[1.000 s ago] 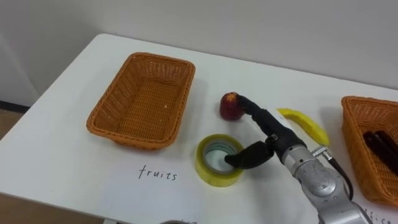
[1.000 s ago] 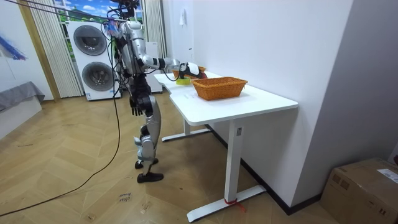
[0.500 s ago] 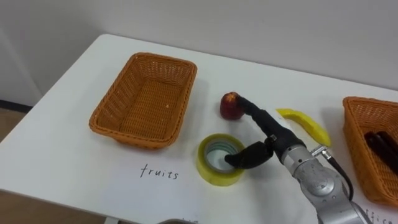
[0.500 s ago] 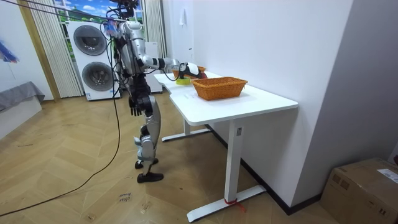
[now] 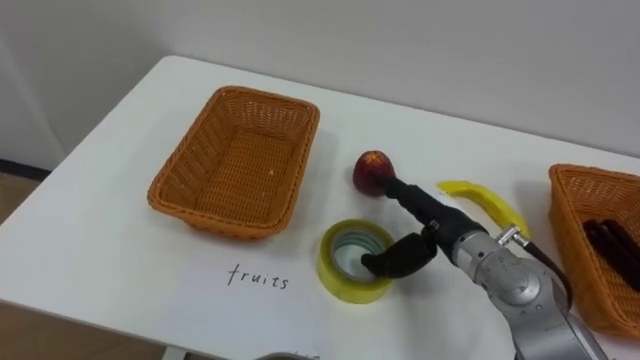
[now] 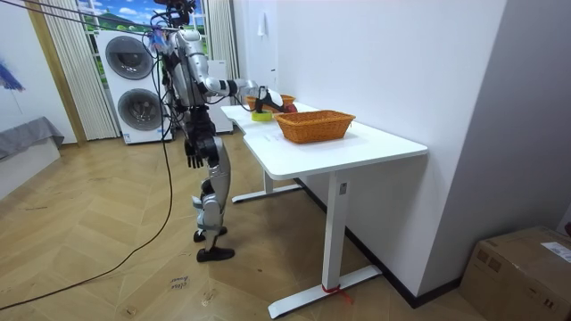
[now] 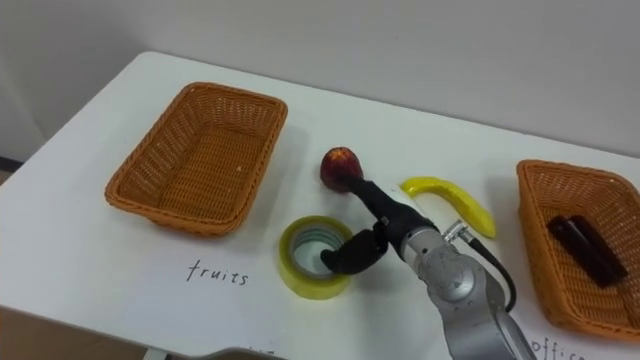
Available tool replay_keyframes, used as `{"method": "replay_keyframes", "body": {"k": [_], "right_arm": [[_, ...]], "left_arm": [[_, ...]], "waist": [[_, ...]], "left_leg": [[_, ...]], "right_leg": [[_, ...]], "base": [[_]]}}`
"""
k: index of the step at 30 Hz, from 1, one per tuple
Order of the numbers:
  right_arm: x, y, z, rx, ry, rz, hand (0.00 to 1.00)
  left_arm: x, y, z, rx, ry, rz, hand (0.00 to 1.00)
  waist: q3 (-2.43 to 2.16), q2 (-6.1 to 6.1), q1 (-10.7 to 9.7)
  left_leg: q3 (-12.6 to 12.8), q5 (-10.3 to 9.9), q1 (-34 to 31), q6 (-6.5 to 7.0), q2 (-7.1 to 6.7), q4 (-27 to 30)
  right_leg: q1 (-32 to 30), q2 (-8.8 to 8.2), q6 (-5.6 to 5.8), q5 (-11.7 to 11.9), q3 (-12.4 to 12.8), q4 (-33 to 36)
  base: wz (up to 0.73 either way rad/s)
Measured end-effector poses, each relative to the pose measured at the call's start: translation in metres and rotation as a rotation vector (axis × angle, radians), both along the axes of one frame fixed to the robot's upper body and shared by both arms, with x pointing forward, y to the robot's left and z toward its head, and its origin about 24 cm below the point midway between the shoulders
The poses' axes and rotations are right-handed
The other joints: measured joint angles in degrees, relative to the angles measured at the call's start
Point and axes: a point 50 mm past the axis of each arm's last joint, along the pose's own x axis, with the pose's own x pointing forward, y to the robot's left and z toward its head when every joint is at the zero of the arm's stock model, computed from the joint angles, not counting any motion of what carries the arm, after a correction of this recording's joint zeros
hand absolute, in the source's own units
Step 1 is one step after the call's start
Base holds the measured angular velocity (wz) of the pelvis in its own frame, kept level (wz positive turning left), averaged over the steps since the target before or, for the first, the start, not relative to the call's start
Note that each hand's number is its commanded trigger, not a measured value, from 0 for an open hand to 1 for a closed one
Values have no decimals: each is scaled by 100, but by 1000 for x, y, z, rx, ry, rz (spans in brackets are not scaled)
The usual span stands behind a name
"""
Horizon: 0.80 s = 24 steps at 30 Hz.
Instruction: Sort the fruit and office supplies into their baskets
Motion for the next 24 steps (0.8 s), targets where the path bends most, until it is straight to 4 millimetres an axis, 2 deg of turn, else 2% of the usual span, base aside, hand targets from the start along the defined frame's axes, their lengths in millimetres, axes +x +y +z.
{"method": "replay_keyframes", "body": {"k": [7,24], "right_arm": [[2,-2,4,-39,8,35,0],[1,-5,9,-73,26,74,0]], "left_arm": [[3,4,1,8,-8,-5,0],[6,11,3,29,-34,-1,0]], "waist": [[43,-49,-1],[50,-73,11]], "left_leg": [[-23,1,-52,0,0,-3],[-15,1,-70,1,-1,-34]], "right_leg": [[-46,3,1,0,-14,-1],[-93,13,1,0,72,6]], "base": [[0],[0]]}}
